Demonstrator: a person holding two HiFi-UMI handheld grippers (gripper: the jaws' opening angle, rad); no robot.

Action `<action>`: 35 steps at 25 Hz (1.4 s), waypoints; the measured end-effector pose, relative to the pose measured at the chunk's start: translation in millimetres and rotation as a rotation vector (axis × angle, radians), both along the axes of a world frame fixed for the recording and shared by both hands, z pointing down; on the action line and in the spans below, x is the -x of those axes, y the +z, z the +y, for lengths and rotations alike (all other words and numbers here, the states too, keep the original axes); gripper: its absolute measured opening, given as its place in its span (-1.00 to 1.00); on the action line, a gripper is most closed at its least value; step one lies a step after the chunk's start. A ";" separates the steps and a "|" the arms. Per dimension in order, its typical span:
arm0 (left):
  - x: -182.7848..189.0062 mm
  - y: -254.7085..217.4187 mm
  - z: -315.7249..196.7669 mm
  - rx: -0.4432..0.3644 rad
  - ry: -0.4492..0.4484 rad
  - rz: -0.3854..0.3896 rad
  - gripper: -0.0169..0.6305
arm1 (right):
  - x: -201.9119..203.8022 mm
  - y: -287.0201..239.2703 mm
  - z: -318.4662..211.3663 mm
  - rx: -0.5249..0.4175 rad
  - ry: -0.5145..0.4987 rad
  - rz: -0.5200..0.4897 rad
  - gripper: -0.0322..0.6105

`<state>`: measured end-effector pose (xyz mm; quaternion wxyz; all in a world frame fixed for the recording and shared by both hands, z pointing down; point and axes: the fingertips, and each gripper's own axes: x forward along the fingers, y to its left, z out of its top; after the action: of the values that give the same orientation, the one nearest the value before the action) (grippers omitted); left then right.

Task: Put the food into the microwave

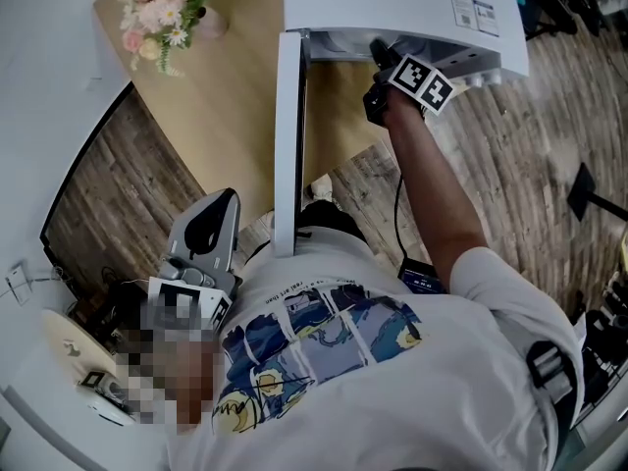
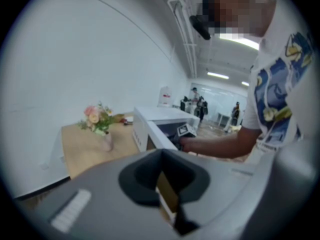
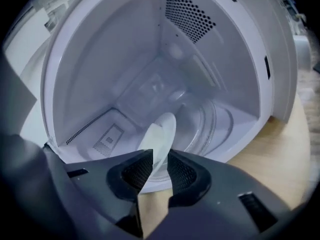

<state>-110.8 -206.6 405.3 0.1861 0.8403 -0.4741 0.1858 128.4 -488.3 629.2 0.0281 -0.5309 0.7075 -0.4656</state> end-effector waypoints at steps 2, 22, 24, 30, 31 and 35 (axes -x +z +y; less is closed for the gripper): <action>1.4 0.0 0.3 0.000 -0.003 0.002 -0.92 | -0.6 0.3 1.4 -0.012 -0.027 0.076 -0.62; 0.0 1.2 5.7 0.002 0.002 0.005 -0.92 | 3.0 5.5 6.2 -0.083 -0.208 0.542 -0.27; -0.1 1.2 5.9 0.001 0.001 0.005 -0.92 | 2.6 3.2 6.0 -0.089 -0.205 0.542 -0.27; -1.0 0.1 6.0 -0.007 0.013 0.013 -0.92 | -0.2 -6.9 9.2 -0.114 -0.193 0.539 -0.27; -1.6 -0.1 6.0 -0.010 0.019 0.015 -0.92 | -1.0 -9.3 10.6 -0.118 -0.191 0.538 -0.27; -5.3 -2.6 7.9 -0.025 0.050 0.026 -0.92 | -5.9 -19.6 21.4 -0.134 -0.183 0.532 -0.27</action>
<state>-105.6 -198.7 402.7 0.1770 0.8564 -0.4529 0.1735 134.4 -466.9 609.5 -0.1659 -0.5653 0.7641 -0.2627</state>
